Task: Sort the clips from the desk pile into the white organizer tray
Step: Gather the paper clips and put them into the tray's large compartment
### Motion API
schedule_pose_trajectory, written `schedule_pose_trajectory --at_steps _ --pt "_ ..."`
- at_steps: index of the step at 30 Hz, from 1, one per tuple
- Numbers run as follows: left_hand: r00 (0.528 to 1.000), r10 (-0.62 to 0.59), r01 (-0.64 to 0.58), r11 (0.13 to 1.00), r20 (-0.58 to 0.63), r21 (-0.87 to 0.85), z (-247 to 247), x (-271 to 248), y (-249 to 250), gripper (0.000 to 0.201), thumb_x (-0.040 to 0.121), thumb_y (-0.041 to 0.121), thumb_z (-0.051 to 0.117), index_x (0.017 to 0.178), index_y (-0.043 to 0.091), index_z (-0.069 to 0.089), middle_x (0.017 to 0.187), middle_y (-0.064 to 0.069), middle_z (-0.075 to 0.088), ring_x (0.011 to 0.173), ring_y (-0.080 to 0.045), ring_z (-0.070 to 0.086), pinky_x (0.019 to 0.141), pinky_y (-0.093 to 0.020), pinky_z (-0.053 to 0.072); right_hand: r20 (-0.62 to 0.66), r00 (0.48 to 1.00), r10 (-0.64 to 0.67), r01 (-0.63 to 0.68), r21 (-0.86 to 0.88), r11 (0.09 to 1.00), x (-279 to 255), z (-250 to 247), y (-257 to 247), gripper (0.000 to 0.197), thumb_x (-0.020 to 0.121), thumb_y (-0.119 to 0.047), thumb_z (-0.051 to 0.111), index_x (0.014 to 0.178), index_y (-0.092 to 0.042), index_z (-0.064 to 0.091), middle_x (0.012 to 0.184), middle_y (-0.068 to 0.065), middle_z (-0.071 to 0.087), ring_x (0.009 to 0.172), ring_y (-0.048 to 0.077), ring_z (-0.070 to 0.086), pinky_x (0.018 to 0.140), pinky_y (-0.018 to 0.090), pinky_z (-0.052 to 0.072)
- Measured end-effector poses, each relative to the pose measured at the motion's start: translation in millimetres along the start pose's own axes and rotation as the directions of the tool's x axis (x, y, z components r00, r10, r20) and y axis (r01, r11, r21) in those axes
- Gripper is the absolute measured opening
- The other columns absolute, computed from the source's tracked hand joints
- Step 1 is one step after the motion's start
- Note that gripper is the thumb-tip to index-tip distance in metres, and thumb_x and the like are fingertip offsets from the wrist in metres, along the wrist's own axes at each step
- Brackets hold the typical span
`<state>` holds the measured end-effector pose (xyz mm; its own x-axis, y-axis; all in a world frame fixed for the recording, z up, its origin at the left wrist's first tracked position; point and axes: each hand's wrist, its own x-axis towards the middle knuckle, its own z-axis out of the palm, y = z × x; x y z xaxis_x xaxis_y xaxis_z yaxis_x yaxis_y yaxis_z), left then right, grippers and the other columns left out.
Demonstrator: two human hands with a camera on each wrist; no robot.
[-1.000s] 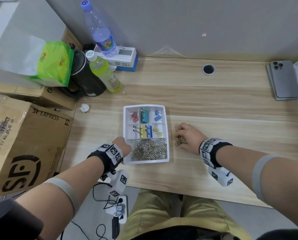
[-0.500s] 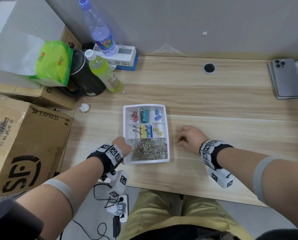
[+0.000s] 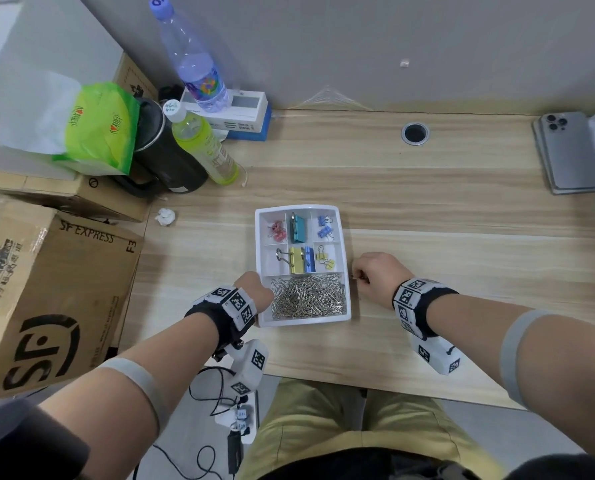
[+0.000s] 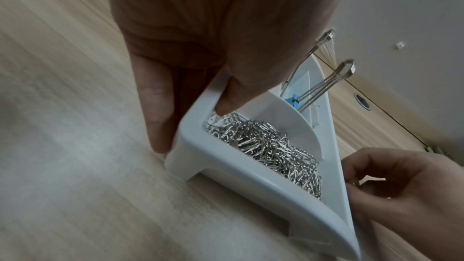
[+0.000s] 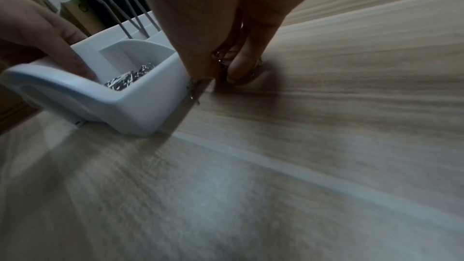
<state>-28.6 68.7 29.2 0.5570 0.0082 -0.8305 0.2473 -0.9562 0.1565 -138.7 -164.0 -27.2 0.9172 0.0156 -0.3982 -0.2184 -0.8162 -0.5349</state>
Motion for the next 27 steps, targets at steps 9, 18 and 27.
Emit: schedule_pose_trajectory --at_steps 9,18,27 --pt "1.0 0.002 -0.002 1.0 0.014 -0.014 0 -2 5 0.006 0.093 0.007 0.049 0.091 0.002 0.047 0.081 -0.013 0.052 0.082 -0.036 0.063 0.061 -0.036 0.055 -0.111 0.99 0.09 -0.064 0.219 0.974 -4 -28 0 0.015 0.069 -0.008 0.069 0.064 -0.021 0.064 0.06 -0.011 0.061 0.06 0.01 0.057 0.065 0.024 0.05" --pt "1.0 0.006 -0.006 1.0 0.016 -0.008 -1 -3 6 0.006 0.091 0.008 0.049 0.088 0.003 0.048 0.088 -0.015 0.056 0.088 -0.035 0.066 0.082 -0.045 0.058 0.101 0.987 -0.124 0.098 0.228 0.969 2 -22 -64 0.011 0.083 -0.014 0.069 0.092 -0.02 0.074 0.09 -0.008 0.07 0.081 0.005 0.065 0.08 0.022 0.057" --pt "1.0 0.026 -0.025 0.996 -0.012 0.081 -2 -7 7 0.014 0.095 0.01 0.049 0.083 0.005 0.044 0.073 -0.005 0.045 0.073 -0.024 0.054 0.054 -0.026 0.046 0.024 0.988 -0.149 0.143 0.168 0.975 -6 -22 -59 0.023 0.089 -0.015 0.06 0.107 -0.022 0.073 0.106 -0.008 0.072 0.09 0.005 0.064 0.086 0.022 0.053"
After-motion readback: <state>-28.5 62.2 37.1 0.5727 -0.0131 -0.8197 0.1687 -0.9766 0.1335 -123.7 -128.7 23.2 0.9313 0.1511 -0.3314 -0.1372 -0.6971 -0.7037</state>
